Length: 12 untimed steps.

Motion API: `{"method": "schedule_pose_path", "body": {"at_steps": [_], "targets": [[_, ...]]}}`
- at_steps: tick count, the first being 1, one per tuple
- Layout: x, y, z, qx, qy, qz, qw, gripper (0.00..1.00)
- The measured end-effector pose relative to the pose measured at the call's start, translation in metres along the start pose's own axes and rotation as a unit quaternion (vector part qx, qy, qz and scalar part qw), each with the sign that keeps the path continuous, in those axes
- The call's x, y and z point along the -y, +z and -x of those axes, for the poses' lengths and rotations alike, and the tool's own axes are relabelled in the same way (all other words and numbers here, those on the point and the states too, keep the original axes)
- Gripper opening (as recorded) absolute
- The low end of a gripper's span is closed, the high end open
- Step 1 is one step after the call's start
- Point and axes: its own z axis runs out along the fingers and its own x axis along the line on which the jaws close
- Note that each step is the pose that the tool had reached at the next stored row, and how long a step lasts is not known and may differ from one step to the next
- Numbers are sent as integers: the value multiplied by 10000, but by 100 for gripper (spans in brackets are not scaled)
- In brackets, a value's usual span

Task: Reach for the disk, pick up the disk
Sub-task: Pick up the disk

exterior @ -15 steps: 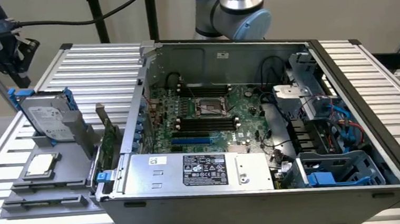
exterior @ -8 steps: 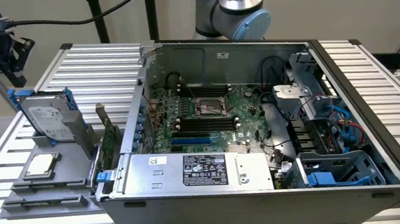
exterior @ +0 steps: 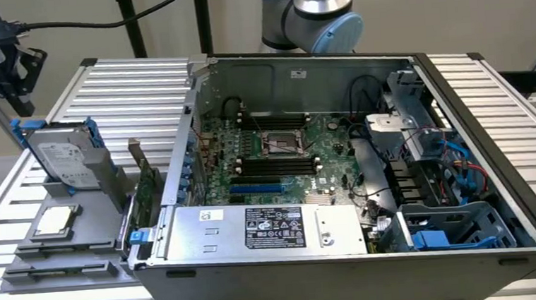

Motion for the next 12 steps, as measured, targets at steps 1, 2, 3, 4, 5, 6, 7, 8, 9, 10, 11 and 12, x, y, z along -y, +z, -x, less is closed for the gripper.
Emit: {"method": "schedule_pose_path", "body": {"at_steps": [1,2,3,4,5,6,7,8,9,10,11,12], "targets": [[0,0,0,-3,-101,0,9999,11],[0,0,0,-7,-190,0,9998,11],[0,0,0,-10,-281,0,9996,11],[0,0,0,-13,-370,0,9993,11],[0,0,0,-17,-460,0,9989,11],[0,0,0,-20,-549,0,9985,11],[0,0,0,-23,-639,0,9980,11],[0,0,0,-27,-735,0,9973,11],[0,0,0,-30,-824,0,9966,11],[0,0,0,-33,-914,0,9958,11],[0,0,0,-37,-1008,0,9949,11],[0,0,0,-40,-1098,-1,9939,11]]}}
